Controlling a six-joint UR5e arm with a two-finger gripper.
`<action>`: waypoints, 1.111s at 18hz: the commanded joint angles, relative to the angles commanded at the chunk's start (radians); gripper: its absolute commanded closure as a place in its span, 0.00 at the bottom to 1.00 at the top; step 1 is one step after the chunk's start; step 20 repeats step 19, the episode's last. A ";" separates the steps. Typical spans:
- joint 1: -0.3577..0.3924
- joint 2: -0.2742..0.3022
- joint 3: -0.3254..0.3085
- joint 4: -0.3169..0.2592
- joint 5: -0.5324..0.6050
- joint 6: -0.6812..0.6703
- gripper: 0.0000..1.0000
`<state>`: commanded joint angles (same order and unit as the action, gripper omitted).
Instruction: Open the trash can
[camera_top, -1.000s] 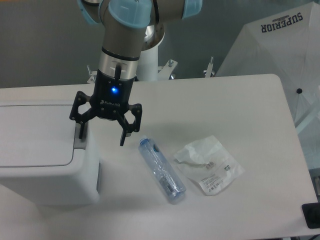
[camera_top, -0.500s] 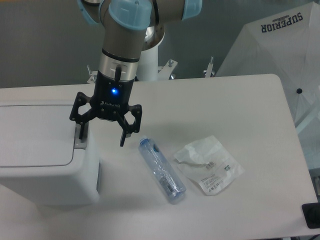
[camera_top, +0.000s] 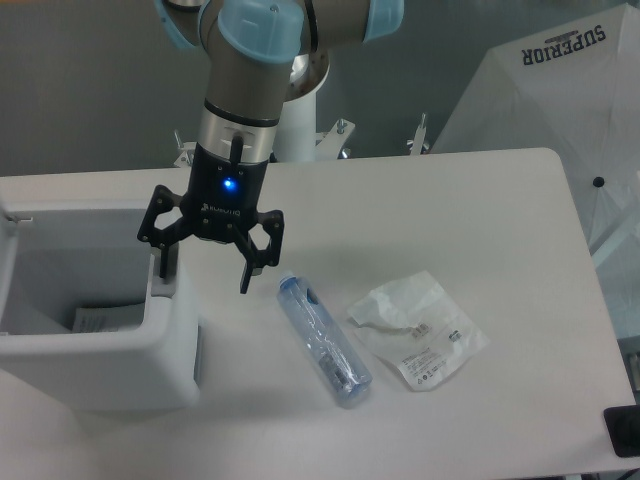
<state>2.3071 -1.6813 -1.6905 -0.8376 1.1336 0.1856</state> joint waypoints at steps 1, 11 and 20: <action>0.002 0.003 0.012 0.002 -0.005 -0.003 0.00; 0.055 0.011 0.097 0.005 0.009 0.006 0.00; 0.086 -0.002 0.133 -0.003 0.253 0.173 0.00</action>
